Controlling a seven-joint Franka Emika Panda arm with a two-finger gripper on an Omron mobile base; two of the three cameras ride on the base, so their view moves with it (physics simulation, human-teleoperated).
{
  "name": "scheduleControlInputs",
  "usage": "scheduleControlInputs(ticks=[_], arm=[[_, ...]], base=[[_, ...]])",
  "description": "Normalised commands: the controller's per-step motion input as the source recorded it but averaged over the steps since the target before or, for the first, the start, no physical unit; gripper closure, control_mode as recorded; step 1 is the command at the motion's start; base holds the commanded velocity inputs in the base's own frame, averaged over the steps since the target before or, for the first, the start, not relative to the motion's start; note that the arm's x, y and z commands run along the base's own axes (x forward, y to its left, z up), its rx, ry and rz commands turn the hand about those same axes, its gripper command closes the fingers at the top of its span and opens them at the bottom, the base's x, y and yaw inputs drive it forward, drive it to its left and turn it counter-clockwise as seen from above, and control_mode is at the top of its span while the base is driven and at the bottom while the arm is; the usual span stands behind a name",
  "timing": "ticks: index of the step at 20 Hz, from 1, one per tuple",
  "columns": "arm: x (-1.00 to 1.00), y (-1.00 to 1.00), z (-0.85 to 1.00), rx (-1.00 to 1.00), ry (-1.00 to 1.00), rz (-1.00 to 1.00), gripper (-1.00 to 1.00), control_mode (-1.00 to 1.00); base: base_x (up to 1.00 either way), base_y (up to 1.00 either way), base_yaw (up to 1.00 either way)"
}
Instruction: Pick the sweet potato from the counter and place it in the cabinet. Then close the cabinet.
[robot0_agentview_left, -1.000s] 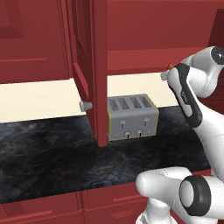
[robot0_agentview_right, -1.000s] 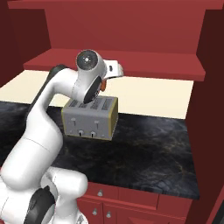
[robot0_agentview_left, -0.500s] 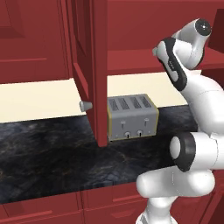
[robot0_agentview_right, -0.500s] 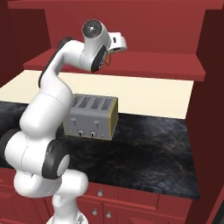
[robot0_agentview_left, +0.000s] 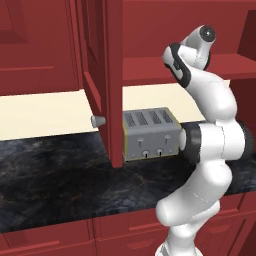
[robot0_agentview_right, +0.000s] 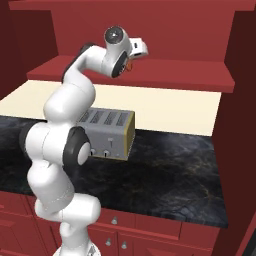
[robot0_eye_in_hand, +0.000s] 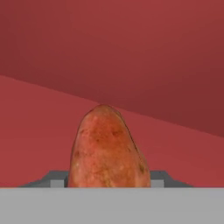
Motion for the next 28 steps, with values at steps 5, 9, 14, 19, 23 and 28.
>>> scheduleControlInputs(ticks=[5,9,14,19,23,28], arm=[[0.78,0.00,-0.38,0.00,0.00,0.00,1.00,-1.00],[0.62,0.00,-0.02,0.00,0.00,0.00,-1.00,-1.00],[-0.36,-0.03,-0.38,0.00,-0.27,0.00,-1.00,-1.00],[-0.82,-0.01,-0.85,0.00,-0.27,-0.01,-1.00,-1.00],[-0.01,0.00,-0.27,-0.01,-0.18,-0.03,-1.00,-1.00],[-0.91,0.00,0.43,0.02,-0.41,-0.06,-1.00,-1.00]], base=[[0.00,0.00,0.00],[0.00,0.00,0.00],[0.00,0.00,0.00],[0.00,0.00,0.00],[0.00,0.00,0.00],[0.00,0.00,0.00]])
